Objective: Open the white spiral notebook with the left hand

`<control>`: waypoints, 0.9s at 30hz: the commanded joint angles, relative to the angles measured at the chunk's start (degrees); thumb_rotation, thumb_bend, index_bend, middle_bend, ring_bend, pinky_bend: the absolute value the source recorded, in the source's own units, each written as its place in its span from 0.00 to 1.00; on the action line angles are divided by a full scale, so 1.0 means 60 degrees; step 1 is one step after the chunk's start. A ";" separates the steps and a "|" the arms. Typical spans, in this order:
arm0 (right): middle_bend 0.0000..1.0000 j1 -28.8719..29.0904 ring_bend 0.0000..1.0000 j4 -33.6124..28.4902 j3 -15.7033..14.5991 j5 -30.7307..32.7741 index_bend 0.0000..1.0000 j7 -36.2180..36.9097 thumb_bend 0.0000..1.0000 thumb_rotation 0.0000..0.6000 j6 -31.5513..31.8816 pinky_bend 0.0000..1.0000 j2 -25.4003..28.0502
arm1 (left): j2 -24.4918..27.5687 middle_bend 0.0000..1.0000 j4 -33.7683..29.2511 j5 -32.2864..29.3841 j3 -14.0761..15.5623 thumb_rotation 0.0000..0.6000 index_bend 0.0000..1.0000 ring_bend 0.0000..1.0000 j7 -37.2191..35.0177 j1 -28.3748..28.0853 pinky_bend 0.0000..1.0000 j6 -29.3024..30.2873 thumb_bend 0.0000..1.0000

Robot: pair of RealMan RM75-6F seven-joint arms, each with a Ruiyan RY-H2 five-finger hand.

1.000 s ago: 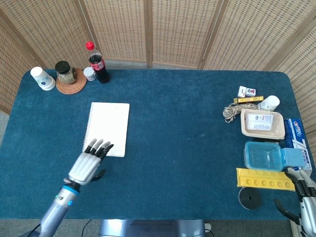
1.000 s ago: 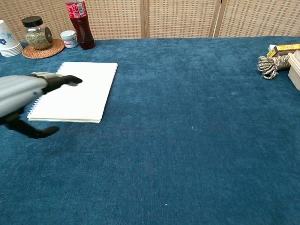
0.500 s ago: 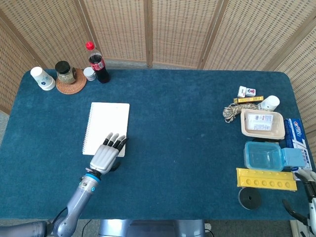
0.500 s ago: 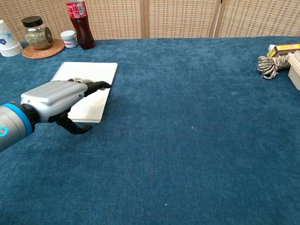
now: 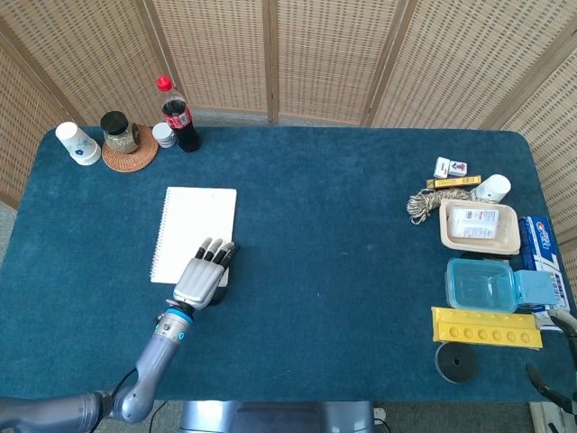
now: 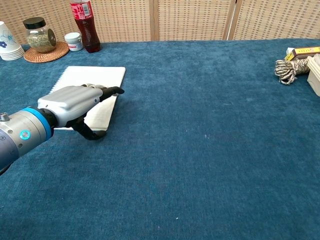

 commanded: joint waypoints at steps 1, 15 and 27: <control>0.17 0.0005 0.06 -0.0006 0.0021 0.0015 0.16 -0.0006 0.26 1.00 -0.0020 0.17 0.0012 | -0.0061 0.12 0.0083 -0.0062 -0.0046 1.00 0.00 0.05 -0.0168 -0.0069 0.01 0.0105 0.31; 0.17 -0.0024 0.06 -0.0009 0.0081 0.0085 0.16 -0.0002 0.26 1.00 -0.0086 0.17 0.0026 | -0.0100 0.12 0.0342 -0.0550 0.0060 1.00 0.00 0.05 -0.0174 -0.0422 0.01 0.0216 0.31; 0.17 -0.0141 0.06 0.0039 0.0123 0.0104 0.16 0.0086 0.26 1.00 0.0060 0.17 0.0049 | -0.0045 0.12 0.0289 -0.0468 0.0106 1.00 0.00 0.05 -0.0541 -0.0461 0.01 0.0733 0.31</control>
